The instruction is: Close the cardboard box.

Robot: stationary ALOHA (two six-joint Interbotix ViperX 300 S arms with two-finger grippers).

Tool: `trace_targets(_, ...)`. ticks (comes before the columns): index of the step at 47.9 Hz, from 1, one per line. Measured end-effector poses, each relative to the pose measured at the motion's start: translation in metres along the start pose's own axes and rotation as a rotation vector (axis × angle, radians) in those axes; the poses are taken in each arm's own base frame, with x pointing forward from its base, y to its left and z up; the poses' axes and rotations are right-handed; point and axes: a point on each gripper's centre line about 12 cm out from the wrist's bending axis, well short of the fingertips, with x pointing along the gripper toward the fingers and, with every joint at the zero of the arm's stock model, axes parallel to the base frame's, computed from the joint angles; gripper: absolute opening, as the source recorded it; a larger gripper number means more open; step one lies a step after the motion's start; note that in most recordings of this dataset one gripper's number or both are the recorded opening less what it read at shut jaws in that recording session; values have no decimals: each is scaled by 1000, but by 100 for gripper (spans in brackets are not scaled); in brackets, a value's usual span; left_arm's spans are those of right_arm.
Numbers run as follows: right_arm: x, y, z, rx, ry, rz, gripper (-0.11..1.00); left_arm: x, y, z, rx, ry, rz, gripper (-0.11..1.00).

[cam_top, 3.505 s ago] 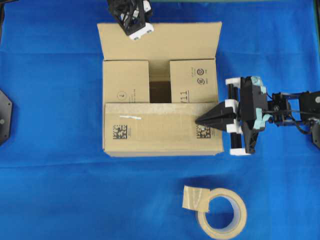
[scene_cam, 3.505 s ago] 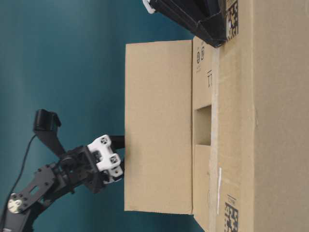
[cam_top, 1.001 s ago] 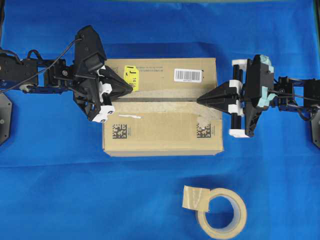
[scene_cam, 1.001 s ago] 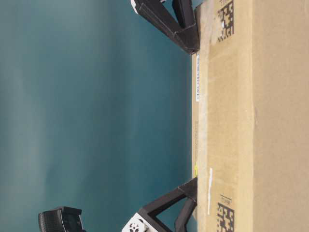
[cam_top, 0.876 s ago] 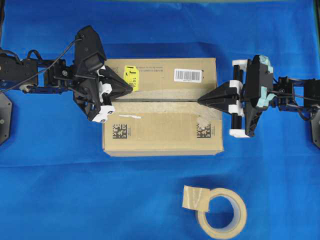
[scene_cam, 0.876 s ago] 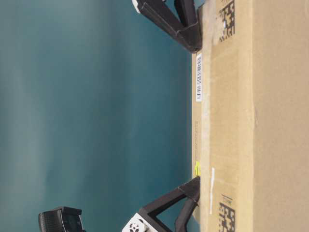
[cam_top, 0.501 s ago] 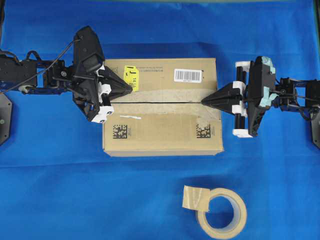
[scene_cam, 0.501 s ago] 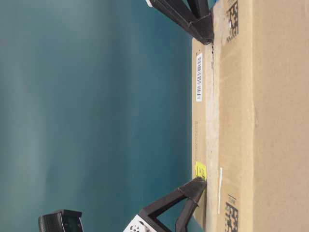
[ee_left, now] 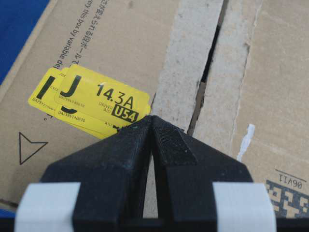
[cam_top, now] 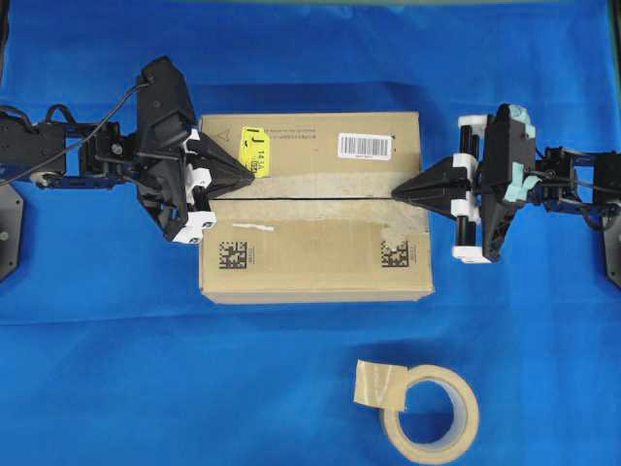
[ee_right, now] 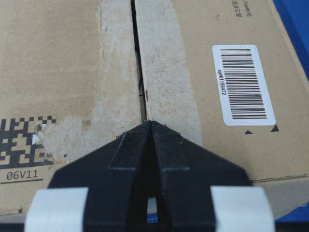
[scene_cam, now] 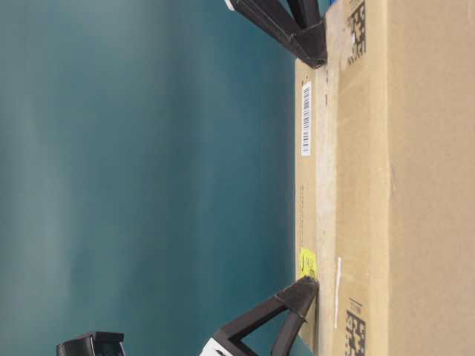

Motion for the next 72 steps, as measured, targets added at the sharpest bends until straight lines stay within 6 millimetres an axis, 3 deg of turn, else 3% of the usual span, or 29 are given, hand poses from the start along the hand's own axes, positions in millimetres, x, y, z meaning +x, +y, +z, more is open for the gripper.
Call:
trace_targets(16,0,-1,0,2,0,-2,0,-23,-7,-5,117,-254,-80,0)
trace_targets(29,0,-1,-1,1,1,-2,0,-28,-2,-28,196,-439,-112,0)
trace_targets(47,0,-1,1,3,-8,-2,0,-3,-8,-50,219,-432,-143,0)
trace_targets(72,0,-1,0,7,-8,-3,0,-4,-4,-53,219,-422,-135,0)
